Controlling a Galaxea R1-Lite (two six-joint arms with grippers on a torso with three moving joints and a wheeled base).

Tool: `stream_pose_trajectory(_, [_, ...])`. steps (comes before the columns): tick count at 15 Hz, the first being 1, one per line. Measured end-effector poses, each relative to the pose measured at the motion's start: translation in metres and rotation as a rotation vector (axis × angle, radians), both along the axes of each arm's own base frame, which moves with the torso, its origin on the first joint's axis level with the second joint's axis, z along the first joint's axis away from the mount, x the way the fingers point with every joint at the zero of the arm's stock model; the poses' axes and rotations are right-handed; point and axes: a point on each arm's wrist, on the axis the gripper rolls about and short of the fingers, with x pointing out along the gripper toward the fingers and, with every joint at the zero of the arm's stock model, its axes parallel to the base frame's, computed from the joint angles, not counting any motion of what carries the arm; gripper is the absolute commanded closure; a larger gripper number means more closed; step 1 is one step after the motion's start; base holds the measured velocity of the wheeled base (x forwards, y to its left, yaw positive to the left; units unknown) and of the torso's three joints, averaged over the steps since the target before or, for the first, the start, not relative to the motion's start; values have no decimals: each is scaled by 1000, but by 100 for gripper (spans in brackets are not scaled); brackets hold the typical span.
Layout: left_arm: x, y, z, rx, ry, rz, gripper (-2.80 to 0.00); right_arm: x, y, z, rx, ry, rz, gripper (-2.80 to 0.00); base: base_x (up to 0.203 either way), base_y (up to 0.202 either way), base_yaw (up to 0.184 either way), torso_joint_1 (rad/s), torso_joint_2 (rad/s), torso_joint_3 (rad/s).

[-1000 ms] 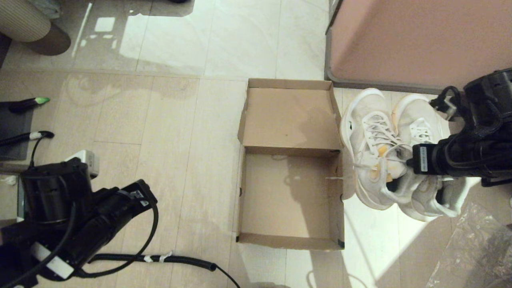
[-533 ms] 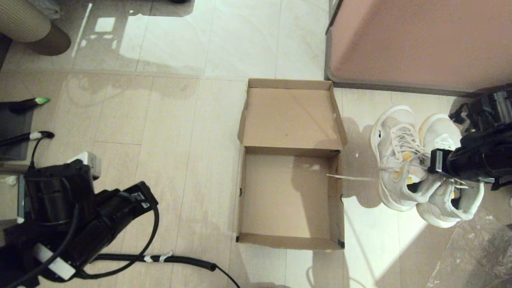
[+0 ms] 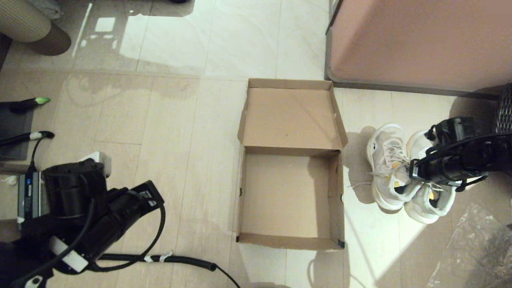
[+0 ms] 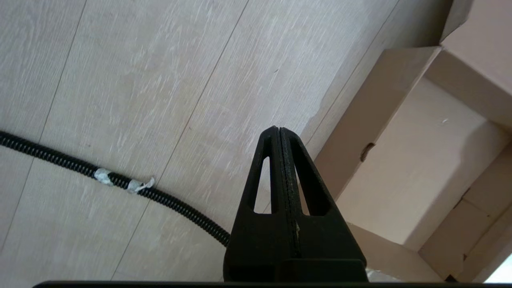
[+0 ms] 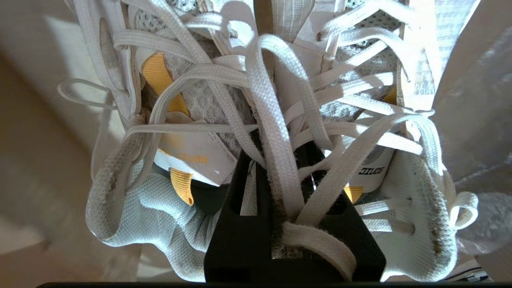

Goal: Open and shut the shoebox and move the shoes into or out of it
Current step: Put the shoes out of the shoe box

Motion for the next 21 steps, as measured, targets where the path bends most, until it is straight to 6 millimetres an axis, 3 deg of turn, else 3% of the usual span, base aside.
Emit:
stream_pose_trajectory(4, [6, -2, -4, 5, 14, -1, 0, 34, -8, -34, 5, 37, 1, 0, 0, 0, 0, 0, 0, 0])
stream_pose_trajectory(8, [10, -4, -6, 8, 21, 0, 0, 49, -9, -66, 19, 59, 20, 0, 0, 0, 0, 0, 0, 0])
stream_pose_trajectory(9, [10, -4, -6, 9, 21, 1, 0, 50, -9, -71, 20, 69, 19, -280, 0, 0, 0, 0, 0, 0])
stream_pose_trajectory(12, [10, -4, -5, 6, 18, 4, 0, 49, -9, -81, 28, 95, 19, -280, 0, 0, 0, 0, 0, 0])
stream_pose_trajectory(21, [11, -3, -3, -5, 7, 5, 0, 27, -3, -63, 35, 97, 15, -280, 0, 0, 0, 0, 0, 0])
